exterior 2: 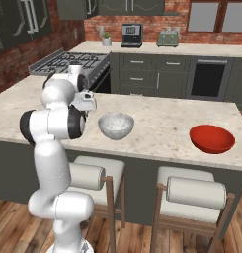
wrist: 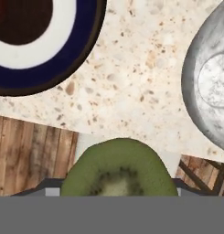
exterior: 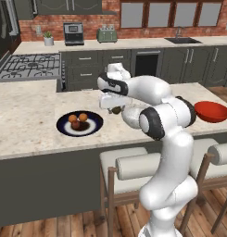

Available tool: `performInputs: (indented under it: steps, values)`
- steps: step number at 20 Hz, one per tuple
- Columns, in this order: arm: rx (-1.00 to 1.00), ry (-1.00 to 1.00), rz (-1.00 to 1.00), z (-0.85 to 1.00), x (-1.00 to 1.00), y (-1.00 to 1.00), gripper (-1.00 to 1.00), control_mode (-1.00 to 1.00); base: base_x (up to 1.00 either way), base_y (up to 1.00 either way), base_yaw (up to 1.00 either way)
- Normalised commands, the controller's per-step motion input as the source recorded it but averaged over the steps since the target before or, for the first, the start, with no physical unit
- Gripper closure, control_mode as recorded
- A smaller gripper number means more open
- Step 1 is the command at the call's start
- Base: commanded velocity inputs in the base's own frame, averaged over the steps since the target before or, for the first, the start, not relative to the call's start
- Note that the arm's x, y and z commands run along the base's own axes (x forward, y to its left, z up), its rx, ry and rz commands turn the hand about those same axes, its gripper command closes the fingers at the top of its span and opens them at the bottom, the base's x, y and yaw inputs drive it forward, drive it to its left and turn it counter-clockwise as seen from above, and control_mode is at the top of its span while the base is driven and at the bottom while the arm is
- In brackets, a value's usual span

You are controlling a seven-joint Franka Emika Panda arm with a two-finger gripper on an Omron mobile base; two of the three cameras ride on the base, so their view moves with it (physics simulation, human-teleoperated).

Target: Take the fruits from the plate on the dining counter and place two fruits in each bowl.

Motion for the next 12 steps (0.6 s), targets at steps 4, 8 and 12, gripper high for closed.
performInputs:
  steps: [4, 8, 12]
  values:
    - [0.0, -0.44, -0.01, 0.69, -0.23, -0.55, 1.0, -1.0, 0.0, 0.0, 0.0]
    - [0.0, -0.13, -0.09, 0.12, 0.09, -0.82, 1.0, -1.0, 0.0, 0.0, 0.0]
    - [0.01, 0.05, -0.14, 0.0, 0.51, -0.9, 1.0, -1.0, 0.0, 0.0, 0.0]
